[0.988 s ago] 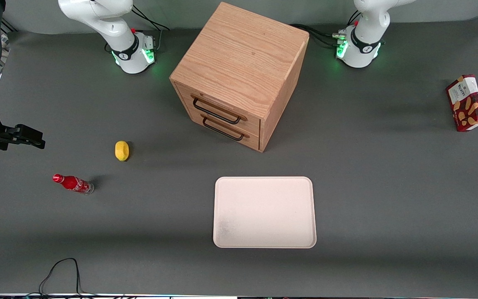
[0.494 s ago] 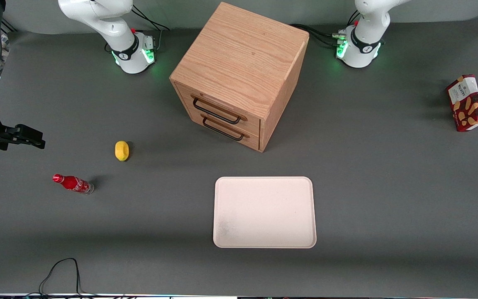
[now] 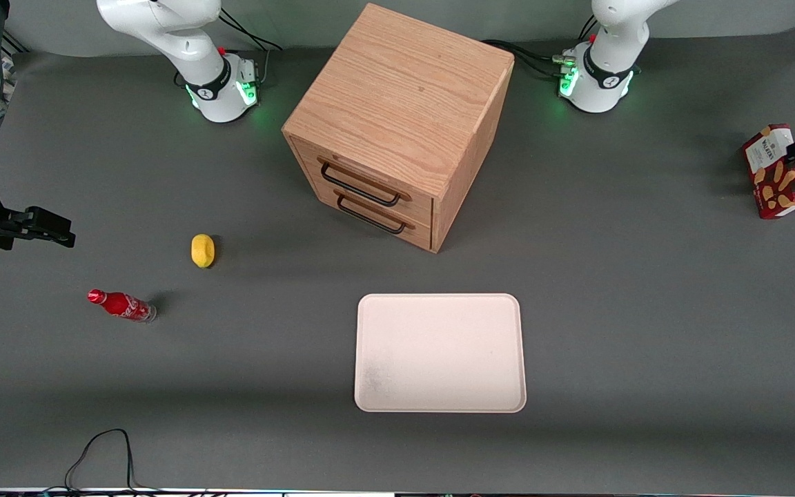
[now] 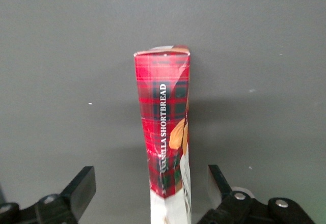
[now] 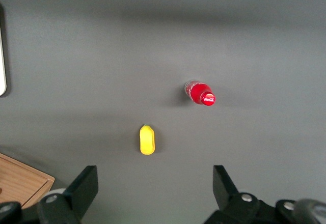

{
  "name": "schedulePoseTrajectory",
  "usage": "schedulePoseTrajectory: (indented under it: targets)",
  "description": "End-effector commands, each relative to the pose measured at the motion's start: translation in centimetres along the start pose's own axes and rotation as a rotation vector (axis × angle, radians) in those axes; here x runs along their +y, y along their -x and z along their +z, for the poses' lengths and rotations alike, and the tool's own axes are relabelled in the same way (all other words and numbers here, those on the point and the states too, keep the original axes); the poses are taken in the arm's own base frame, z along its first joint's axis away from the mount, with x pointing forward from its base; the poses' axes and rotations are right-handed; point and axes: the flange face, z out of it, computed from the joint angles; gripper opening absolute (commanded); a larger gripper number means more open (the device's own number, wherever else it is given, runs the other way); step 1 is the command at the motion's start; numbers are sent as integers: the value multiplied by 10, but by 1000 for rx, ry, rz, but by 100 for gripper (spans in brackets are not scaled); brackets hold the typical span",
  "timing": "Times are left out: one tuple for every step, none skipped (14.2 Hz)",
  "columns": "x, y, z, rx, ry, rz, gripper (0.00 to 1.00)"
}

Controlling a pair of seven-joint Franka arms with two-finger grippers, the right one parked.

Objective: Place red cookie box on tray

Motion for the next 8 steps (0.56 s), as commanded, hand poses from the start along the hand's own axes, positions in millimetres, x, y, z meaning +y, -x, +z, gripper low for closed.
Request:
schedulePoseTrajectory:
  targets:
    - [1,4,15,5,15,-14,90]
    - [1,5,20,-1,26,-22,74]
    - [2,6,25,-11,33,-22,47]
    - [3,7,29,-24,45,-23,20]
    - [5,7,31,-35,56,-22,0]
    - [7,8,32,-51,72,-24,0]
    - [9,8,32,-65,88,-21,0]
    - [11,5,29,-71,99,-16,0]
